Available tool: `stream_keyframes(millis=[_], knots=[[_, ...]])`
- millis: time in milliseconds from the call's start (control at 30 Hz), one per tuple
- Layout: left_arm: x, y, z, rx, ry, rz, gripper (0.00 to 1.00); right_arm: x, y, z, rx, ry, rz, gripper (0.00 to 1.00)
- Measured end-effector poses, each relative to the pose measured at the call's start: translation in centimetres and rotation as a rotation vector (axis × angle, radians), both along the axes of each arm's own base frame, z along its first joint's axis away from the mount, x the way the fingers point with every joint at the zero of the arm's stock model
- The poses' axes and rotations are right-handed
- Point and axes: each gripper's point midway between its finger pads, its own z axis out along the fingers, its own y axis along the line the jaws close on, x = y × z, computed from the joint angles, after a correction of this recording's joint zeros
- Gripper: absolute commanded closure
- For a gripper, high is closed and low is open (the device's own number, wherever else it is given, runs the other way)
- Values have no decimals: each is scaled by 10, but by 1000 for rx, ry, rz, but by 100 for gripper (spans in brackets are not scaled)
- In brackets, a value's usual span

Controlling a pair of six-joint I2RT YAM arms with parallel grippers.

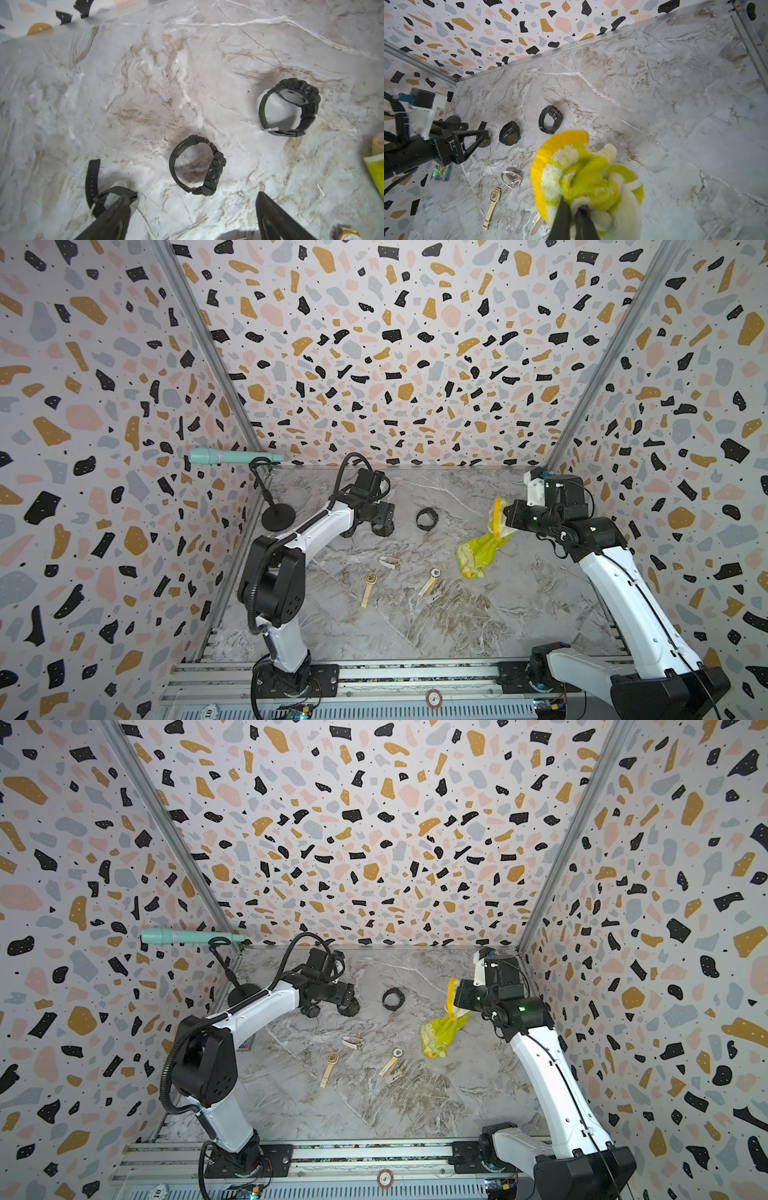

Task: Wipe the watch dial
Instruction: Adjust the watch at the center of the board.

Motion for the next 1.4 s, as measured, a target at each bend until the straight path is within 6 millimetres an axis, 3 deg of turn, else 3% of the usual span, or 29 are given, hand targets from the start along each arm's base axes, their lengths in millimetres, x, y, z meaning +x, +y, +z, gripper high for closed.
stream_keyframes(millis=[67, 267, 367, 600, 767, 1133, 1400], knots=[[-3, 0, -8, 44, 0, -70, 22, -1, 1, 0, 6, 3, 5, 100], [-21, 14, -61, 201, 82, -176, 26, -3, 2, -1, 10, 8, 9, 100], [-30, 23, -75, 251, 108, -197, 33, -5, 1, -1, 8, 14, 9, 100], [-22, 23, -70, 282, 36, -208, 35, -13, 0, 3, 6, 10, 12, 100], [-22, 11, -69, 285, 8, -236, 40, -14, -1, 4, 2, 6, 15, 100], [-34, -15, -105, 314, 55, -318, 49, -20, -3, 0, -13, 33, 15, 100], [-35, -17, -105, 311, 55, -320, 49, -24, -5, 1, -18, 30, 12, 100]])
